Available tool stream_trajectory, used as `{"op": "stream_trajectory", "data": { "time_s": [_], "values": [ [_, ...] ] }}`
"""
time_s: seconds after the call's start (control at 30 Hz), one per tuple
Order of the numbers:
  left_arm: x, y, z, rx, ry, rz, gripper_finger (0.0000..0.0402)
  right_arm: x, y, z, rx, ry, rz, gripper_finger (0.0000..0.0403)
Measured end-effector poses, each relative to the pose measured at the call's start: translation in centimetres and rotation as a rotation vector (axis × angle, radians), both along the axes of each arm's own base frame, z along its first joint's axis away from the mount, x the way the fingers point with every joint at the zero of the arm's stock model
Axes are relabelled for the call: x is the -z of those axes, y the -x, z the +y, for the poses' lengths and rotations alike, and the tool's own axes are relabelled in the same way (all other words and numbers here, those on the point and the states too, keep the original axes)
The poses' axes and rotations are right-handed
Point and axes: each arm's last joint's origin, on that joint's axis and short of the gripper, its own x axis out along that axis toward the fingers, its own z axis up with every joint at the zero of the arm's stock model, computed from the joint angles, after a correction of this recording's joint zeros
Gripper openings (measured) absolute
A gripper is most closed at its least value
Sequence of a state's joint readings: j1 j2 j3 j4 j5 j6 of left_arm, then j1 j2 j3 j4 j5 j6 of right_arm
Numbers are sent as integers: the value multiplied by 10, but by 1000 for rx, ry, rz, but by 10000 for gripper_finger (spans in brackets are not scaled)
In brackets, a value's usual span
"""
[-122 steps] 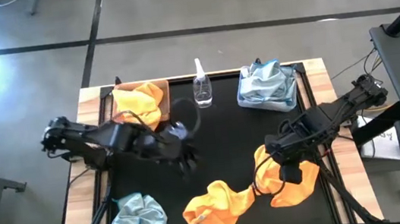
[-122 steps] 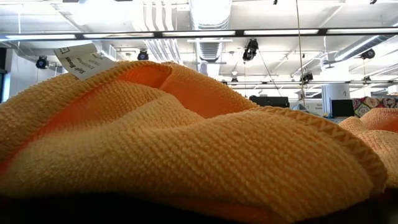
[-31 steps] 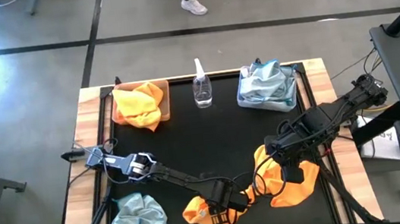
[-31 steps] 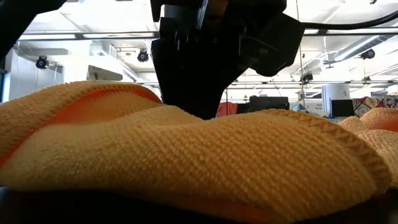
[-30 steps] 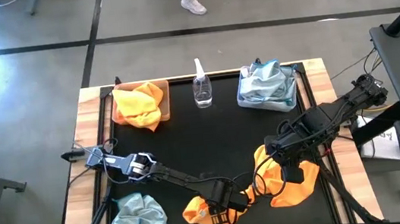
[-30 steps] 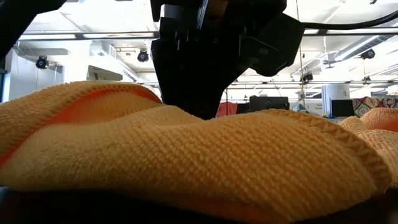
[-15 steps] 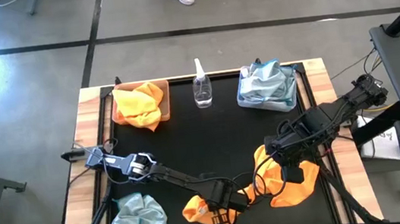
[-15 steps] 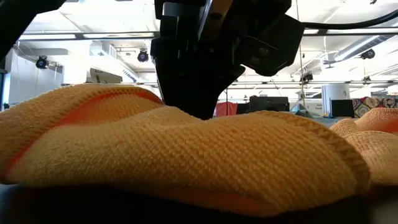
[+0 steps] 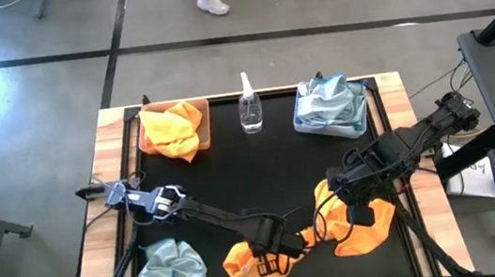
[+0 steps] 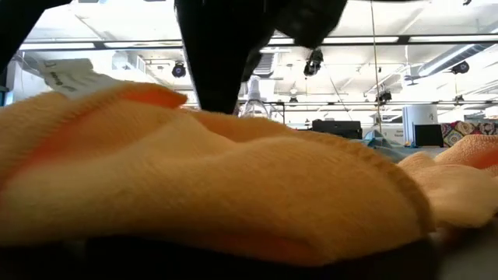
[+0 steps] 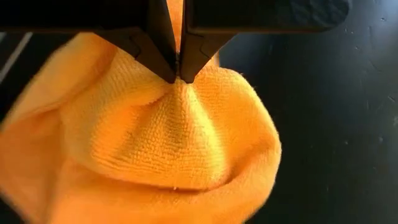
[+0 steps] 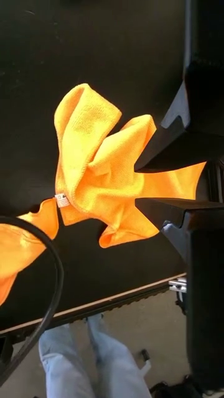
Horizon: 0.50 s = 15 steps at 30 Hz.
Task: Sort microfiber towel by color & place in baskets
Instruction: Put the yellow towel into the orange bin
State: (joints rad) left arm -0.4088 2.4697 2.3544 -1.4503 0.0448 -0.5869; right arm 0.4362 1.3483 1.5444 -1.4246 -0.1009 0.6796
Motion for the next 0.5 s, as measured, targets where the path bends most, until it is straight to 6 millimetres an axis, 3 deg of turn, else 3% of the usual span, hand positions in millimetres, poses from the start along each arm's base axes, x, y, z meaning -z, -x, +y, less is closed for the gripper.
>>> {"op": "stream_trajectory", "data": {
  "time_s": [0.5],
  "values": [
    [-66,20,8,-62,67,-100,0,0,-2,0,7,14,-30,68]
  ]
}}
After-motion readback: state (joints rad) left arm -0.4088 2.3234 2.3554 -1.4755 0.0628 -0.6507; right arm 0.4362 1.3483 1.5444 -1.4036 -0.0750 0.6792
